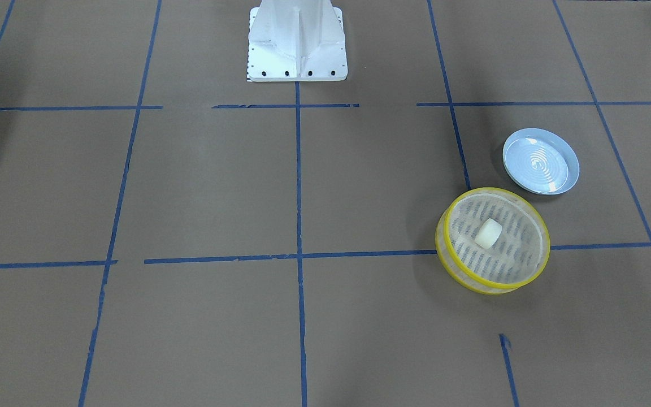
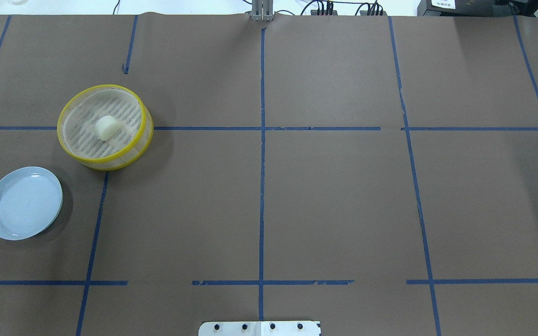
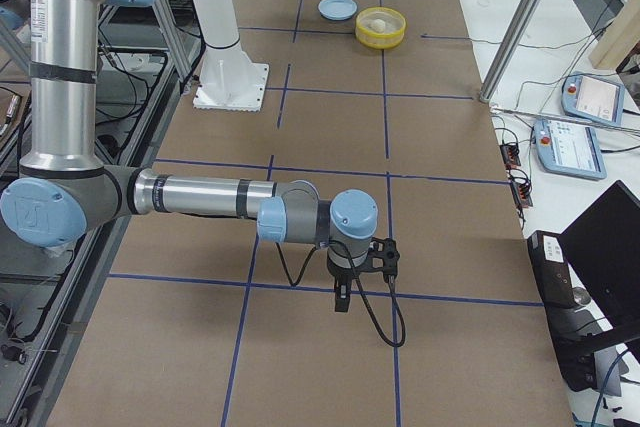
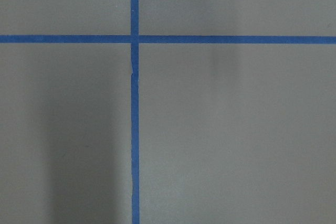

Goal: Place bun in steamer

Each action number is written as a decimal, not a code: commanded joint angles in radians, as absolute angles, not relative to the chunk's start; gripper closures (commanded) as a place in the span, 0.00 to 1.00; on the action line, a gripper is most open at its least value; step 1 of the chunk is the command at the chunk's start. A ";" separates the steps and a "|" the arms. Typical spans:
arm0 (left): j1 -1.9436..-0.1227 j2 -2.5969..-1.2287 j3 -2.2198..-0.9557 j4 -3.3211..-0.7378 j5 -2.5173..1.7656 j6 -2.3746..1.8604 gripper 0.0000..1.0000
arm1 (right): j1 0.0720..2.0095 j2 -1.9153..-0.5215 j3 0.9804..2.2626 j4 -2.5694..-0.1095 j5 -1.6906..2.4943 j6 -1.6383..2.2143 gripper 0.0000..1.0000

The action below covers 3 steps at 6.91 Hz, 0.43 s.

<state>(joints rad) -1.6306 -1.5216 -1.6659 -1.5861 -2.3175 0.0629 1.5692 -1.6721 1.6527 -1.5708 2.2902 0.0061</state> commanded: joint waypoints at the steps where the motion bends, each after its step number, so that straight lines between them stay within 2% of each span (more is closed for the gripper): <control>1: -1.631 -1.523 -1.669 -1.586 -2.316 0.066 0.00 | 1.569 -1.672 1.652 -1.571 2.290 0.006 0.00; 3: -1.632 -1.523 -1.680 -1.588 -2.318 0.066 0.00 | 1.569 -1.672 1.654 -1.571 2.290 0.006 0.00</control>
<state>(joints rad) -1.6315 -1.5224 -1.6759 -1.5865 -2.3166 0.0656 1.5692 -1.6721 1.6524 -1.5708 2.2902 0.0061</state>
